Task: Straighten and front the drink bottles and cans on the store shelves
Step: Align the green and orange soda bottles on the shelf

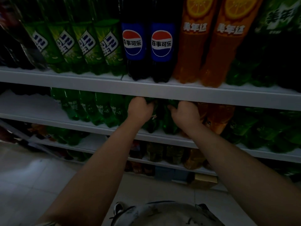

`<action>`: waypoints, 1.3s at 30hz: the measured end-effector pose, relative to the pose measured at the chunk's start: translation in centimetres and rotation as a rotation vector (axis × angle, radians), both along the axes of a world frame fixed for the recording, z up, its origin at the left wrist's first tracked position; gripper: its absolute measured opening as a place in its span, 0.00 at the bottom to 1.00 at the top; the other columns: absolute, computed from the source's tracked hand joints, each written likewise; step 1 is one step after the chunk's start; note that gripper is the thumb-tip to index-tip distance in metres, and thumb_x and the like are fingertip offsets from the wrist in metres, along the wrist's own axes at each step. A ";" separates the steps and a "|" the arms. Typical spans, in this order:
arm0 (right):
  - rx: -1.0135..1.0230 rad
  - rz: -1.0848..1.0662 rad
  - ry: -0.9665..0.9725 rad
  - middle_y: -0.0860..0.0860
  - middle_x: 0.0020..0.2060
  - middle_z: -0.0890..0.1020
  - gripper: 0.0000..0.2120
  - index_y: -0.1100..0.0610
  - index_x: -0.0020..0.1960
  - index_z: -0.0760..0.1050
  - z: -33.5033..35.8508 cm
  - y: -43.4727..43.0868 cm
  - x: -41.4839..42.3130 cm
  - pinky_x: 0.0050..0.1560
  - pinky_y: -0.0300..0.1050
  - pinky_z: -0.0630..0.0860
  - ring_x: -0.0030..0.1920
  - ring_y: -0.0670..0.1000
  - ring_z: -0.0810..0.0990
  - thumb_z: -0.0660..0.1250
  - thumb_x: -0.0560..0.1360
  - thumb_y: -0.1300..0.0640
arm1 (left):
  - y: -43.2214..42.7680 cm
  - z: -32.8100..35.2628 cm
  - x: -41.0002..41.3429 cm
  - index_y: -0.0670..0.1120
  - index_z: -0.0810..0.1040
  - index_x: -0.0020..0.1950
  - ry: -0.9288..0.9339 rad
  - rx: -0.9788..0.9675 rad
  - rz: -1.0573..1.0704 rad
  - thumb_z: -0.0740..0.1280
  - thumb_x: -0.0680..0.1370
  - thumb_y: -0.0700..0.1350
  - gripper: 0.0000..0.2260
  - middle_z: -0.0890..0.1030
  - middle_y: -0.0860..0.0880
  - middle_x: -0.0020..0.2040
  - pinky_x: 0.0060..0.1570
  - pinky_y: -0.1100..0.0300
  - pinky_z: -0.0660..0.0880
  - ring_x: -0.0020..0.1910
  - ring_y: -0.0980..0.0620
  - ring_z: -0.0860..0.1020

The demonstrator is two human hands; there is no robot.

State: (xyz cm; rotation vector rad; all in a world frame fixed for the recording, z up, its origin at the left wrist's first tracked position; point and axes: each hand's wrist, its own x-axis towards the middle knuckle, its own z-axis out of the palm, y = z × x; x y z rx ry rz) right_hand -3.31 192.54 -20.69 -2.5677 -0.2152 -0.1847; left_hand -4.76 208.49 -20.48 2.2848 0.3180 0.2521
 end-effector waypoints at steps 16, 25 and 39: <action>0.078 -0.108 -0.036 0.50 0.31 0.74 0.19 0.58 0.44 0.73 -0.3 0.8 -0.8 0.31 0.39 0.67 0.34 0.50 0.75 0.72 0.69 0.44 | 1.6 -1.1 1.1 0.43 0.78 0.50 -0.026 0.133 -0.147 0.71 0.72 0.56 0.18 0.80 0.45 0.41 0.40 0.58 0.75 0.41 0.47 0.79; 0.329 0.006 0.223 0.48 0.41 0.79 0.04 0.51 0.51 0.73 0.4 -0.3 -0.9 0.37 0.36 0.70 0.37 0.40 0.75 0.65 0.76 0.55 | 3.4 -0.9 1.0 0.50 0.74 0.50 0.009 -0.091 -0.290 0.73 0.70 0.55 0.15 0.78 0.53 0.39 0.33 0.67 0.75 0.36 0.58 0.78; 0.189 -0.010 0.202 0.55 0.48 0.80 0.18 0.56 0.60 0.74 0.5 0.2 -0.6 0.48 0.47 0.77 0.49 0.54 0.79 0.69 0.73 0.49 | 3.3 -0.7 1.6 0.42 0.77 0.50 0.037 0.223 -0.315 0.67 0.75 0.57 0.17 0.80 0.43 0.42 0.42 0.53 0.78 0.41 0.45 0.78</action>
